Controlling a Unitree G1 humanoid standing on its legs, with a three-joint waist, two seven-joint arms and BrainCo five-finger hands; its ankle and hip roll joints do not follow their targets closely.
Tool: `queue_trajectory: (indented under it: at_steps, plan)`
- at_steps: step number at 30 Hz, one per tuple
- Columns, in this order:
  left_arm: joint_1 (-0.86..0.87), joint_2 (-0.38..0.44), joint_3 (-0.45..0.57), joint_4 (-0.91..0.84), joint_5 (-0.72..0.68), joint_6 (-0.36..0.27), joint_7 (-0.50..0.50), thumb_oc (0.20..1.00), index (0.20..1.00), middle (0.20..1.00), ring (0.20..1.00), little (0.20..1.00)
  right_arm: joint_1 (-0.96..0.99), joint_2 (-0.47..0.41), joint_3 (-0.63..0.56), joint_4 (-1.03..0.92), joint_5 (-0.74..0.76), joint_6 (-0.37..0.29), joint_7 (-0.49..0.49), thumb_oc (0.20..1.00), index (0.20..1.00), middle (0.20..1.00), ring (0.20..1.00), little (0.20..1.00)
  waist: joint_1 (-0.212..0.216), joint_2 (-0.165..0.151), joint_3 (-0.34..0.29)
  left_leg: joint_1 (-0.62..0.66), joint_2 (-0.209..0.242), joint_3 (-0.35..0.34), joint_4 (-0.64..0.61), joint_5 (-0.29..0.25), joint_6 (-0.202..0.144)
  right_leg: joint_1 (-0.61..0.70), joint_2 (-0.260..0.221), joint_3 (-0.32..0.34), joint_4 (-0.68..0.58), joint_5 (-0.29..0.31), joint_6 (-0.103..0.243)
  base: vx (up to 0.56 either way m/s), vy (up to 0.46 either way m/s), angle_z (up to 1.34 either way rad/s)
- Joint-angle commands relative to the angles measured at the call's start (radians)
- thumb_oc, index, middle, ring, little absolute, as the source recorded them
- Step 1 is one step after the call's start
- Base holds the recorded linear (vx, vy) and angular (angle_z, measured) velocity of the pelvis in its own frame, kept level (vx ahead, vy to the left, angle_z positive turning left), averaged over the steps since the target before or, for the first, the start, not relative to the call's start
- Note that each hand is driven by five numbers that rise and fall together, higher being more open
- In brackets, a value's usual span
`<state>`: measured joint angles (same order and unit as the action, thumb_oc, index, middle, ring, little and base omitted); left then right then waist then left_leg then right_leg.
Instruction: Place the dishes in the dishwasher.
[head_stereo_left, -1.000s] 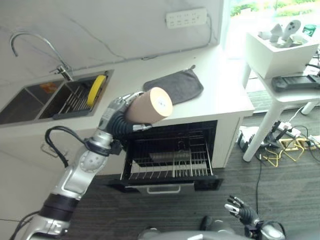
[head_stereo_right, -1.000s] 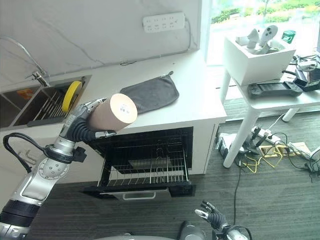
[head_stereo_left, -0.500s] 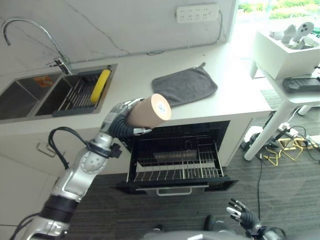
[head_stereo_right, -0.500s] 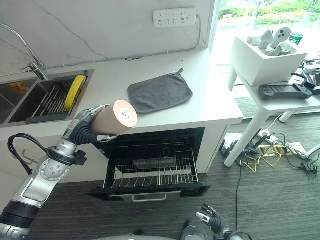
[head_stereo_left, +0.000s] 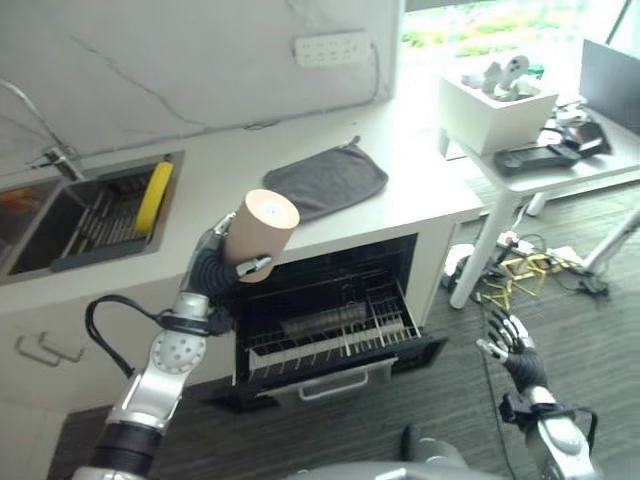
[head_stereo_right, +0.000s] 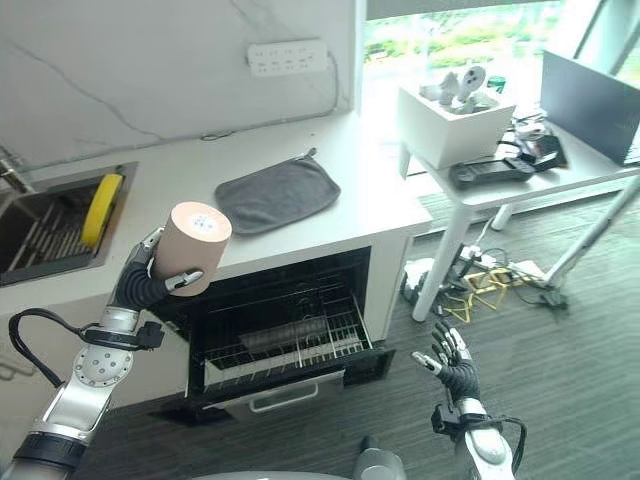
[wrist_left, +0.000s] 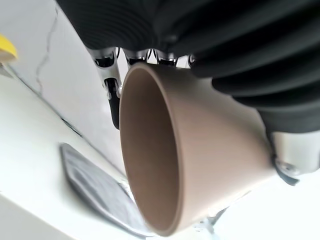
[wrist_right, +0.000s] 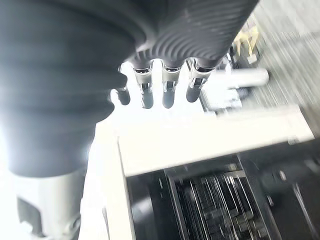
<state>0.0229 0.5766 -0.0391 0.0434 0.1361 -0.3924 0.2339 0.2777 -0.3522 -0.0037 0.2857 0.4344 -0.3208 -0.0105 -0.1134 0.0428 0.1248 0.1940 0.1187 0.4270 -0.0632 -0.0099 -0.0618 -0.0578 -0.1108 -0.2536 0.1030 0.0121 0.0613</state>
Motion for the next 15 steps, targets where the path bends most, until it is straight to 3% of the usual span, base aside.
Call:
queue_trajectory:
  at_steps: [1, 4, 5, 9, 10, 15]
  plan:
    - [-0.042, 0.054, 0.040, -0.004, -0.029, -0.072, 0.042, 0.200, 0.200, 0.200, 0.200, 0.200, -0.017, 0.006, -0.041, -0.069, 0.013, -0.087, -0.095, 1.000, 1.000, 1.000, 1.000, 1.000, -0.029, -0.036, -0.004, -0.014, 0.021, -0.022, 0.078, -0.031, 0.002, 0.171, -0.121, 0.022, -0.115, 0.025, 0.129, 0.00, 0.025, -0.33]
    - [-0.044, 0.058, 0.043, -0.006, -0.036, -0.068, 0.041, 0.200, 0.200, 0.200, 0.200, 0.200, -0.002, 0.000, -0.068, -0.122, 0.017, -0.139, -0.093, 1.000, 1.000, 1.000, 1.000, 1.000, -0.042, -0.036, -0.008, -0.013, 0.015, -0.009, 0.082, -0.038, 0.011, 0.162, -0.124, 0.034, -0.111, 0.028, 0.132, 0.01, 0.046, -0.17]
    - [-0.048, 0.059, 0.041, -0.007, -0.053, -0.061, 0.034, 0.200, 0.200, 0.200, 0.200, 0.200, 0.009, -0.007, -0.088, -0.176, 0.022, -0.188, -0.045, 1.000, 1.000, 1.000, 1.000, 1.000, -0.053, -0.034, -0.012, -0.012, 0.010, 0.001, 0.084, -0.043, 0.017, 0.156, -0.125, 0.041, -0.109, 0.030, 0.133, 0.02, 0.045, -0.21]
    - [-0.055, 0.054, 0.033, -0.002, -0.123, -0.058, -0.005, 0.200, 0.200, 0.200, 0.200, 0.200, 0.011, -0.021, -0.098, -0.251, 0.047, -0.233, 0.061, 1.000, 1.000, 1.000, 1.000, 1.000, -0.058, -0.033, -0.014, -0.012, 0.003, 0.006, 0.089, -0.050, 0.024, 0.152, -0.128, 0.046, -0.106, 0.031, 0.134, 0.01, 0.027, -0.19]
    - [-0.068, 0.010, 0.007, 0.001, -0.294, -0.032, -0.109, 0.200, 0.200, 0.200, 0.200, 0.200, -0.009, -0.041, -0.077, -0.335, 0.070, -0.230, 0.184, 1.000, 1.000, 1.000, 1.000, 1.000, -0.055, -0.035, -0.017, -0.015, -0.002, 0.007, 0.093, -0.054, 0.029, 0.148, -0.131, 0.043, -0.100, 0.029, 0.133, 0.01, 0.022, -0.20]
    - [-0.094, -0.089, -0.081, 0.022, -0.394, 0.043, -0.218, 0.200, 0.200, 0.200, 0.200, 0.200, -0.089, -0.072, 0.017, -0.402, 0.142, -0.126, 0.355, 1.000, 1.000, 1.000, 1.000, 1.000, -0.030, -0.045, -0.023, -0.019, -0.005, -0.003, 0.089, -0.051, 0.029, 0.154, -0.133, 0.021, -0.103, 0.028, 0.128, -0.01, -0.017, 0.01]
